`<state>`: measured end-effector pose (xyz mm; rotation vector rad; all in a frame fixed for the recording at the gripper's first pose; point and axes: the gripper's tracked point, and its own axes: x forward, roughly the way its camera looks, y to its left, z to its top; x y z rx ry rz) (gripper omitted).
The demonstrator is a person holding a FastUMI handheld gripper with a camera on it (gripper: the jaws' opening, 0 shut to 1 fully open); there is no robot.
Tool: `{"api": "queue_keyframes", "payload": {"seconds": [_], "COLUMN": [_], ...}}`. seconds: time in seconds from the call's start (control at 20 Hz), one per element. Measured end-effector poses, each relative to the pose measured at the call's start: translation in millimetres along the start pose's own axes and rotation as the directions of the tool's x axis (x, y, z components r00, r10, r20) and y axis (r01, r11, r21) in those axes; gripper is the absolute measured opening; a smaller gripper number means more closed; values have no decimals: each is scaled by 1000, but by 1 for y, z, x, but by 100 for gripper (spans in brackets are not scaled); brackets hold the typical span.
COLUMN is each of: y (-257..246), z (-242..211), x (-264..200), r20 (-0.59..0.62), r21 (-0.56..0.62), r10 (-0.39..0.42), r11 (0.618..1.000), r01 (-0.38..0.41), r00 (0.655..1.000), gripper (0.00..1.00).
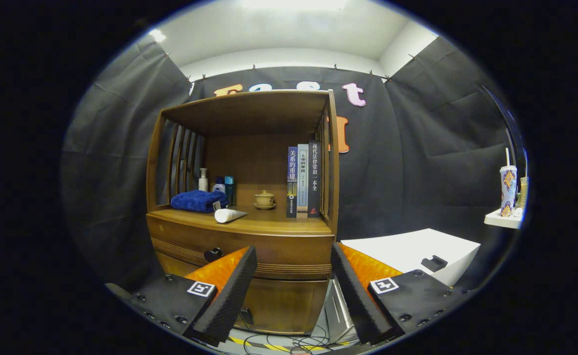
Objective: Pull open the drawer, take out the items inside it, and place them on the countertop above the cabinet.
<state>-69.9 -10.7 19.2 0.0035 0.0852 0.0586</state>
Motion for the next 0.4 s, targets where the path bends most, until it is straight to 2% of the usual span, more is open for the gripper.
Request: {"api": "queue_keyframes", "payload": {"seconds": [0.4], "y": [-2], "z": [-2], "x": [0], "r20": [-9], "r21": [11], "r10": [-8], "r11": [1000], "r01": [8], "r00": [1000], "gripper": [98]}}
